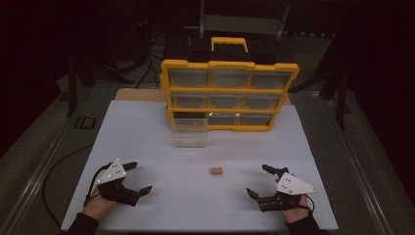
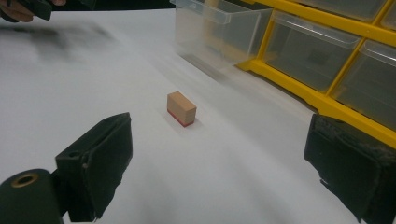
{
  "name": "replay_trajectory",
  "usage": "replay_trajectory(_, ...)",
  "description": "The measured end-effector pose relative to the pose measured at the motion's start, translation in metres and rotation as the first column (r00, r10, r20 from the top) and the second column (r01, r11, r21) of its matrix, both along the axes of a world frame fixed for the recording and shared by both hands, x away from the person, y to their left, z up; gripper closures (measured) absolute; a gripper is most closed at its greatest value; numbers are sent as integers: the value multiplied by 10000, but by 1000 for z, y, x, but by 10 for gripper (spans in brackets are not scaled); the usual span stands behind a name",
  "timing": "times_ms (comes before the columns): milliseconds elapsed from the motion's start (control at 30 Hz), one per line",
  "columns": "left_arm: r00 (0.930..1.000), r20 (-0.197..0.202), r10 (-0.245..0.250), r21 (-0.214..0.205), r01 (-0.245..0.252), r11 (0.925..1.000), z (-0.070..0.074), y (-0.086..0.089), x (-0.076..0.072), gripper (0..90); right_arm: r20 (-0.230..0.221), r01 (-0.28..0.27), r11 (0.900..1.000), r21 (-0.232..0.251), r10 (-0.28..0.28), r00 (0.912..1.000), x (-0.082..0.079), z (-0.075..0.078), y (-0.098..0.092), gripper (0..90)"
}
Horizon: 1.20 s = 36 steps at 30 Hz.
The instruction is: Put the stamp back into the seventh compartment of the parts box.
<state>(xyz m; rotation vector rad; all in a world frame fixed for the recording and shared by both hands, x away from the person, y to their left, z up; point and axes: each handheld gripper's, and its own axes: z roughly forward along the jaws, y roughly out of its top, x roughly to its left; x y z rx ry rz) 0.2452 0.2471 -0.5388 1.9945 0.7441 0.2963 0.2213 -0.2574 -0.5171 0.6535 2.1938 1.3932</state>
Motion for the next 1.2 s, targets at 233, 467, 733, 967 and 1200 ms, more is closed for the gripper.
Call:
replay_trajectory(233,9997,27,-257,-347,258,9991,12,-4,2,0,-4,29,10000,-48,-29,10000,0,0,1,82)
replay_trajectory(467,9966,194,-805,-295,810,9963,32,-16,8,0,52,53,10000,-64,-53,10000,0,1,1,82)
replay_trajectory(733,9913,331,-1270,-43,1273,9919,55,-27,21,0,39,90,10000,15,-90,10000,-1,1,0,82)
replay_trajectory(967,9850,636,-1606,65,1605,9870,78,-35,33,0,66,98,10000,7,-99,9999,-1,2,0,82)
replay_trajectory(1200,9748,880,-2050,194,2041,9788,94,-48,41,0,66,82,10000,-17,-82,9999,-1,1,1,82)
